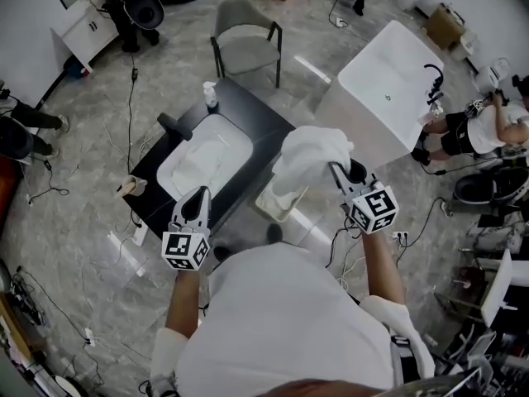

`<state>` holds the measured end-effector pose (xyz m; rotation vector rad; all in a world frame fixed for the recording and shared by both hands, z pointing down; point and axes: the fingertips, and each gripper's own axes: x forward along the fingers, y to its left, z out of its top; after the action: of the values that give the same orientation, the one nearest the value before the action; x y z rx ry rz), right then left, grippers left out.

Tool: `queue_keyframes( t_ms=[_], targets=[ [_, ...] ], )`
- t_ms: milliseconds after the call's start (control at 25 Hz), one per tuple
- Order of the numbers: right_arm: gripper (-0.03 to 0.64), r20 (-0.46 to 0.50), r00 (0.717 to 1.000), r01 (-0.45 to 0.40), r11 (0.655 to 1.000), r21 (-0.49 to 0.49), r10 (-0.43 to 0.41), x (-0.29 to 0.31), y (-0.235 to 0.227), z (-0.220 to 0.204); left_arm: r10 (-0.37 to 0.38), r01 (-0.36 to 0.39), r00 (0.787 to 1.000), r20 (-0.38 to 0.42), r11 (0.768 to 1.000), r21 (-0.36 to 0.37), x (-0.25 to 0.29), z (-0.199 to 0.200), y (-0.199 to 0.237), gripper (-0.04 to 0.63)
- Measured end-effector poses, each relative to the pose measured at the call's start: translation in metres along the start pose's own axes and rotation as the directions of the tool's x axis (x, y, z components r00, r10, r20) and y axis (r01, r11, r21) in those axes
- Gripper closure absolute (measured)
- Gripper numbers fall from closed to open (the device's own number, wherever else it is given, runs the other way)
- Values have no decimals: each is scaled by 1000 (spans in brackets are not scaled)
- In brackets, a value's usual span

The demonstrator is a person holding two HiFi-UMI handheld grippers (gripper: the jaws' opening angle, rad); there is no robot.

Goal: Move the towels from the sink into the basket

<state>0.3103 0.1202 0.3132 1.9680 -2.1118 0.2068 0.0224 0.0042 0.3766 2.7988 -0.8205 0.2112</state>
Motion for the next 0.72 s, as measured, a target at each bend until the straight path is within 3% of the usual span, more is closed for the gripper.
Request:
queue_keyframes(
  t_ms=[400,560,720],
  targets=[
    [546,-122,991,-46,999,29,49,26,-2,-64,-11,11,997,-76,1000,-3,18,-37,-15,583],
    [546,-209,974,-76,996,45,83,56,-11,-129,-20,18,990,-137,1000,-17,47,-72,-22,583],
    [546,-302,946,-107,993,41,115,89,-10,-222,-41,39,974,-221,999,-13,74,-125,-34,583]
  ],
)
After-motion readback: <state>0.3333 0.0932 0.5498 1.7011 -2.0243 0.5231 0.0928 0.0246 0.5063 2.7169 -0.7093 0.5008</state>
